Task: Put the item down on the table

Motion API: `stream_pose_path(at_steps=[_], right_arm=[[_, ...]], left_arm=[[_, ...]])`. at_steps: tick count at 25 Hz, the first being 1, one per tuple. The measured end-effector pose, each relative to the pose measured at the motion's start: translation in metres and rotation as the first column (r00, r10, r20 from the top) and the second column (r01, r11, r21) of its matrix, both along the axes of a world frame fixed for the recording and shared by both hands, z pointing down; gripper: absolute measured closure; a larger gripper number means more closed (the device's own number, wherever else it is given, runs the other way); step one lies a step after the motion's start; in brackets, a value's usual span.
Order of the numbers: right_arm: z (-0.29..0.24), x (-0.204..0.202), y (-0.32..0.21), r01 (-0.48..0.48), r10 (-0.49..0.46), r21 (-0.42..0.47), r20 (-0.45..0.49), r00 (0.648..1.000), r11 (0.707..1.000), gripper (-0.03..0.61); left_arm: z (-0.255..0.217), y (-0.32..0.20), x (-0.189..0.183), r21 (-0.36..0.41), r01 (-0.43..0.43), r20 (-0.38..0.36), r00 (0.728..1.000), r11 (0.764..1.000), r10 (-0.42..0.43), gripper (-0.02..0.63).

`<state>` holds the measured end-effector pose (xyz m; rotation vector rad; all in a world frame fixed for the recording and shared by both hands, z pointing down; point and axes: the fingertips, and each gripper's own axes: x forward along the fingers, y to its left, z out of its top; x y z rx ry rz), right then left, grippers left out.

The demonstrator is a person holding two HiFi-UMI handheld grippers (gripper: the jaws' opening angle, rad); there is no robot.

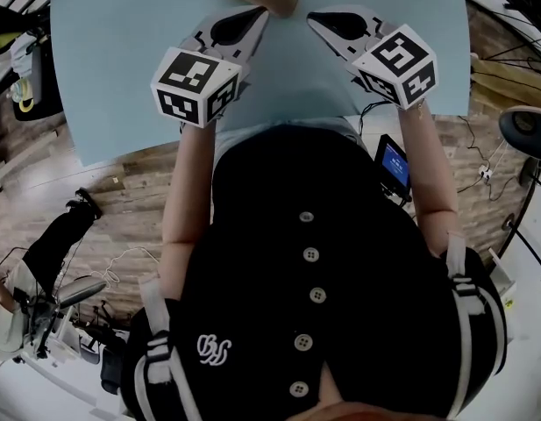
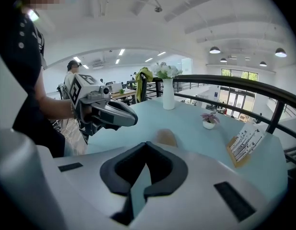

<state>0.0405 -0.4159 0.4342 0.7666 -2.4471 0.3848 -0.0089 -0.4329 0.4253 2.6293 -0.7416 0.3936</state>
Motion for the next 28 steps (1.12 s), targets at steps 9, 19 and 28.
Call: stream_pose_path(at_steps=[9,19,28], right_arm=[[-0.002,0.000,-0.001,0.017,-0.017,-0.002,0.003,1.000,1.000,0.568],[-0.002,-0.005,0.001,0.017,-0.017,-0.004,0.013,1.000,1.000,0.568],[0.001,-0.016,0.007,-0.005,0.005,-0.013,0.053,0.999,1.000,0.569]], left_arm=[[0.007,0.001,-0.002,-0.019,0.000,0.012,1.000,1.000,0.000,0.603],[0.012,0.006,0.001,-0.032,-0.020,0.023,1.000,0.999,0.021,0.603],[0.015,0.011,-0.007,-0.051,0.015,0.019,1.000,0.999,-0.014,0.603]])
